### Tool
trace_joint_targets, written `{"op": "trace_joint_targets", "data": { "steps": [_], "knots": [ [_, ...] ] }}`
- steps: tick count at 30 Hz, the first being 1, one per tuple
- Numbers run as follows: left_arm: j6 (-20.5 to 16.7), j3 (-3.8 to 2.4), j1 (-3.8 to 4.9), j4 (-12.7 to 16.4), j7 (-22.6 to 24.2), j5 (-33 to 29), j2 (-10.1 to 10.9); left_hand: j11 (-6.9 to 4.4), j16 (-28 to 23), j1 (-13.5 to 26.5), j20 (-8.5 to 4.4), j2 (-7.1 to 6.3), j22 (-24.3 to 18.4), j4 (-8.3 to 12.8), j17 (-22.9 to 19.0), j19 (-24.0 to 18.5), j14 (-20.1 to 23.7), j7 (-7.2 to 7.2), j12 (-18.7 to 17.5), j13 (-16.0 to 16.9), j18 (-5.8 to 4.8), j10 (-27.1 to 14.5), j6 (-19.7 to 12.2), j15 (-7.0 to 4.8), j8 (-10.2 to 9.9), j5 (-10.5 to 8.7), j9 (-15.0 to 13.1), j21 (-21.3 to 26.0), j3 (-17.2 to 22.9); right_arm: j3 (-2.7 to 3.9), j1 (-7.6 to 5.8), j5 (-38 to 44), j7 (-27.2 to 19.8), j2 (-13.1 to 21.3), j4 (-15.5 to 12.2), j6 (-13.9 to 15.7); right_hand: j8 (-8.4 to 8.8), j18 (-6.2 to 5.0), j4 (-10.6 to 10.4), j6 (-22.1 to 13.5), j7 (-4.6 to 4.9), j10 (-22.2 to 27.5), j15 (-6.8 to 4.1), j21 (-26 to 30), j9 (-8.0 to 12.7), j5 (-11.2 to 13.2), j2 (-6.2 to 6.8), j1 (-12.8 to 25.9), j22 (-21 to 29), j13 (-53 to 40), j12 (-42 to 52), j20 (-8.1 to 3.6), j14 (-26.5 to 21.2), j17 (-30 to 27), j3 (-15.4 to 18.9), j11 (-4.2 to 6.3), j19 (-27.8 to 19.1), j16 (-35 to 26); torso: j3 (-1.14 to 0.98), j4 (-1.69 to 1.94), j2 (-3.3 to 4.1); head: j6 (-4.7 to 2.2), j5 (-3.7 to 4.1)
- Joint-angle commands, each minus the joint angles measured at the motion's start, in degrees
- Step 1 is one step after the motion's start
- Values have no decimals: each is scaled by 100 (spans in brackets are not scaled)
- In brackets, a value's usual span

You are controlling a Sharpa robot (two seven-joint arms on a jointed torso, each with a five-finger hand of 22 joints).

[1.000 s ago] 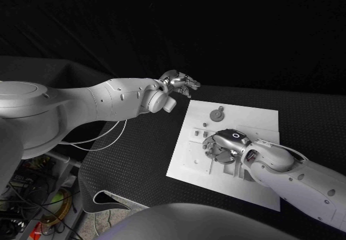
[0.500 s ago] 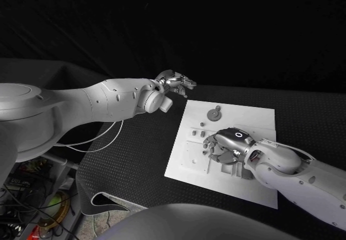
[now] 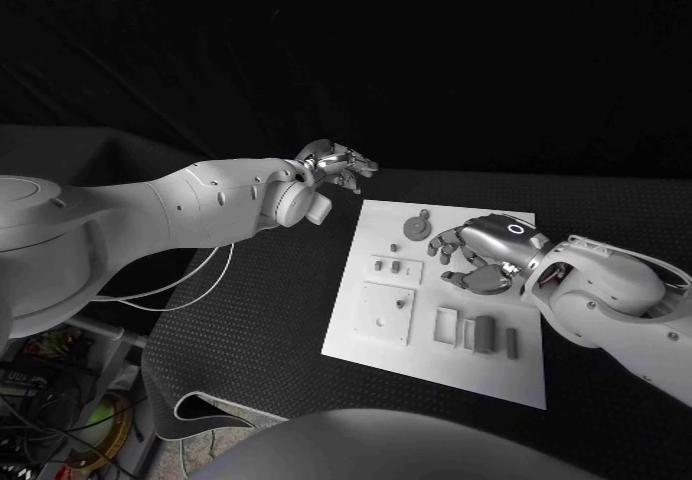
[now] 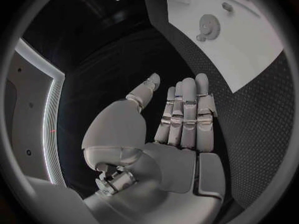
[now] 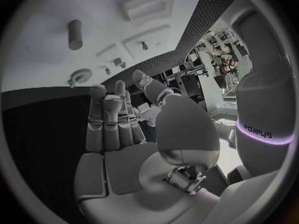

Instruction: Assemble the parts on the task board

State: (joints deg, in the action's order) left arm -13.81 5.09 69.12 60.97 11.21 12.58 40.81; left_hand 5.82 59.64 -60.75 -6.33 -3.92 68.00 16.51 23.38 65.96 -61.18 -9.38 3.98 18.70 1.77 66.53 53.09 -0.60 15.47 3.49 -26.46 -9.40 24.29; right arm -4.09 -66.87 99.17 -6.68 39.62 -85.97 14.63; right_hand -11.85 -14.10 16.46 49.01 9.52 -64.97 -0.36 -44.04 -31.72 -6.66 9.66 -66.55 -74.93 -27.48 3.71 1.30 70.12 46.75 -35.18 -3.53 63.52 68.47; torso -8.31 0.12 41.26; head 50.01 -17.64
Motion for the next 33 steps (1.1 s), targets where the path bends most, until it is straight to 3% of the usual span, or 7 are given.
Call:
{"op": "trace_joint_targets", "data": {
  "steps": [1, 8, 12, 21, 25, 30, 33],
  "knots": [
    [48, -3, 8, 0, 41, 22, -10, -2, -23, 32, 11, 7, 9, 3, 7, 36, -50, 8, 25, 9, 81, -24, -44, 4, 34, -12, 7, 35, -22, 8, -76, 35, 66, 118, -4, -357, 50, -90, -26, -86, -60, 891, 118, 21, 45, -14, 112, -14, -103, 281, -37, 13, -48, -10, -28, -381, -69, 3, -7, -3, 1, -1, 178],
    [55, -3, 8, -13, 42, 22, -13, -2, -24, 27, 11, 12, 10, 5, 8, 36, -50, 11, 25, 9, 82, -24, -37, 4, 39, -12, 6, 37, -18, 9, -205, 511, 301, 279, -20, -639, 251, -90, -273, -679, -309, 1898, 98, 135, 156, -11, 567, -29, -72, 975, -16, 105, -192, -67, -70, -348, -220, -35, -8, 12, 9, -1, 324],
    [64, -2, 7, -16, 42, 22, -16, -2, -25, 26, 12, 14, 10, 4, 9, 36, -50, 12, 25, 10, 82, -25, -34, 4, 41, -12, 5, 37, -17, 9, -263, 728, 409, 327, -26, -819, 310, -90, -404, -935, -445, 2163, 77, 177, 161, 1, 700, -85, -69, 1161, -12, 130, -243, -81, -97, -332, -270, -41, 2, 22, 10, -1, 367],
    [61, -1, 7, -29, 44, 22, 0, -1, -26, 28, 13, 15, 11, 4, 10, 37, -51, 14, 25, 10, 81, -25, -29, 4, 45, -13, 5, 39, -17, -3, -329, 1041, 333, 221, 249, -918, 243, -90, -493, -1041, -570, 2183, 41, 217, 101, 3, 710, -135, -75, 1324, 30, 151, -290, -96, -35, -293, -315, -35, 4, 18, 17, -1, 414],
    [64, -1, 7, -28, 47, 22, -2, -1, -26, 29, 13, 15, 12, 3, 11, 37, -51, 15, 25, 10, 81, -25, -28, 4, 46, -14, 5, 40, -18, -189, -454, 1094, 246, 100, 444, -926, 160, -90, -510, -970, -571, 2075, -10, 231, 59, 1, 673, -172, -81, 1354, 79, 159, -310, -100, -35, -235, -340, -32, 8, 11, 18, -1, 423],
    [67, -1, 7, -33, 50, 22, -11, -1, -27, 30, 13, 17, 12, 2, 12, 38, -51, 16, 25, 10, 81, -25, -26, 4, 47, -13, 5, 41, -17, -269, -461, 1086, 241, 80, 532, -1031, 49, -90, -489, -881, -547, 1833, -51, 233, 13, 3, 574, -201, -93, 1398, 162, 163, -310, -107, 9, -193, -351, -18, 21, 37, 21, -1, 457],
    [63, 0, 7, -41, 48, 22, -3, -1, -27, 31, 13, 18, 12, 2, 12, 38, -52, 16, 26, 10, 81, -25, -26, 4, 48, -13, 5, 41, -17, -284, -461, 1061, 207, 48, 597, -1075, -20, -90, -454, -813, -533, 1714, -63, 234, -5, 2, 513, -206, -97, 1440, 189, 163, -308, -115, 44, -179, -352, -11, 10, 33, 19, -1, 444]
  ]
}}
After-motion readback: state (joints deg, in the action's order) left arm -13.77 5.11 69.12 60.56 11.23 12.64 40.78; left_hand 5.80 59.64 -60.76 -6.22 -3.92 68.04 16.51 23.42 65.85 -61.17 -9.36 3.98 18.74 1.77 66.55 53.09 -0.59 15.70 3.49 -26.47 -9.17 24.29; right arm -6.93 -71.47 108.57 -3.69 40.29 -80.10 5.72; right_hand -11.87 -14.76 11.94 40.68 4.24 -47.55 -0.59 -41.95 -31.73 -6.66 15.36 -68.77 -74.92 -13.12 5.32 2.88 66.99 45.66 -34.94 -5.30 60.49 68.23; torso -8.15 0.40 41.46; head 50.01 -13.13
